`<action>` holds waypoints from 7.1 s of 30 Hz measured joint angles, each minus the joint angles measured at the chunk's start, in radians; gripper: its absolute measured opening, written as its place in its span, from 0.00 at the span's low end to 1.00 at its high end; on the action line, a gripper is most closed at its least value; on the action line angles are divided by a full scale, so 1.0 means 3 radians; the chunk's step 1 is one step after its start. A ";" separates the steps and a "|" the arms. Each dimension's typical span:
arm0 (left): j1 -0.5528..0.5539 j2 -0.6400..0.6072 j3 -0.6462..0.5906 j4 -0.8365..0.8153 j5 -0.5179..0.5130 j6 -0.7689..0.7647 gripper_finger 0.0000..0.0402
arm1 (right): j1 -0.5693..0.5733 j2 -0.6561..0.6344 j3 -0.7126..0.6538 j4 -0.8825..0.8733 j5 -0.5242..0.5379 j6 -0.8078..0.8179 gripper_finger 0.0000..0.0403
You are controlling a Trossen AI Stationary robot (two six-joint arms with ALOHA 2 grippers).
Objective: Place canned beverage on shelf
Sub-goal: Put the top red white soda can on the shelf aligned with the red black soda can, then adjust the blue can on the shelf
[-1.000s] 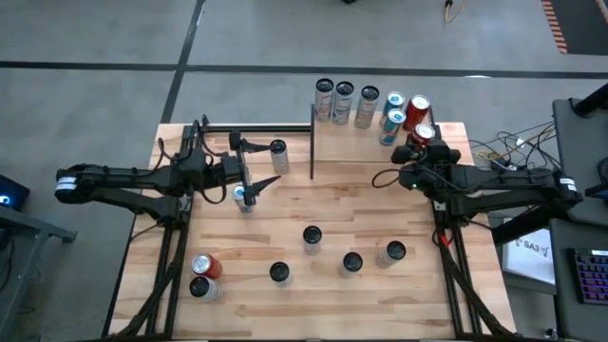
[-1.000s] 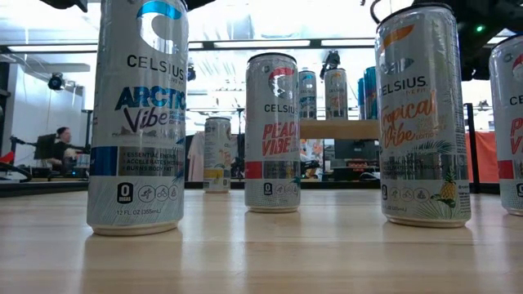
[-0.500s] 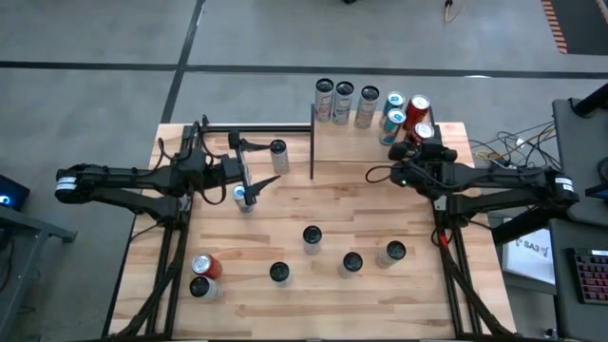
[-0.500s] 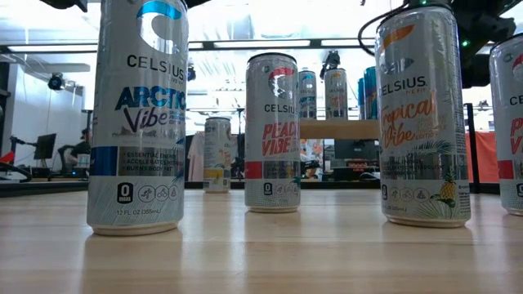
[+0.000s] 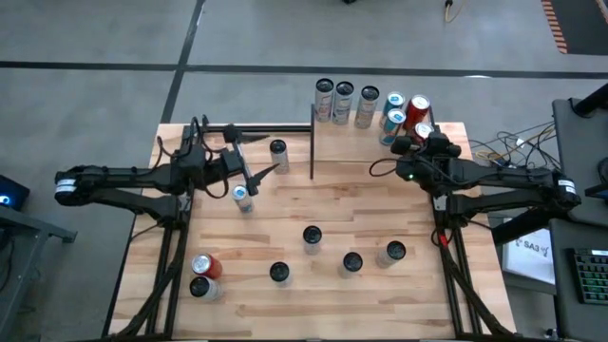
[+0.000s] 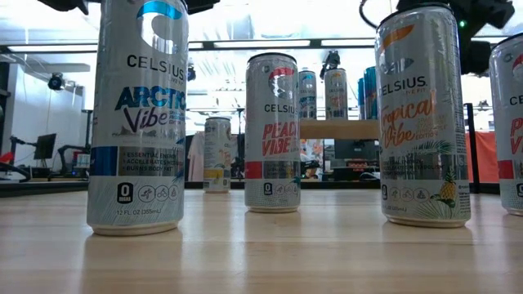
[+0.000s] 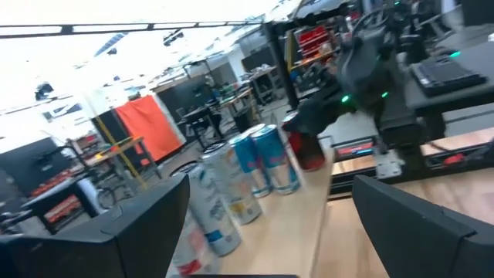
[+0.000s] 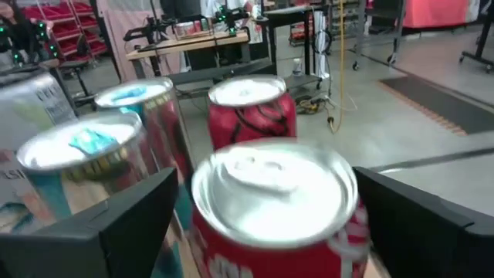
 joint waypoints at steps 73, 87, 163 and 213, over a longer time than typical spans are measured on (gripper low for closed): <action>0.0460 -0.0049 0.0043 -0.0421 0.1461 -0.0570 0.86 | -0.0069 0.0281 0.2151 -0.3084 -0.3011 -0.0504 0.02; 0.0460 -0.0049 0.0043 -0.0419 0.1458 -0.0570 0.86 | -0.0206 0.0598 0.1995 -0.3070 -0.2768 -0.0628 0.02; 0.0460 -0.0049 0.0041 -0.0497 0.1452 -0.0484 0.86 | -0.0861 0.1051 0.2344 -0.3070 -0.2743 -0.1291 0.02; 0.0461 0.0100 0.0041 -0.0489 0.1438 -0.0518 0.86 | -0.0774 0.1041 0.2793 -0.2581 -0.2825 -0.1243 0.02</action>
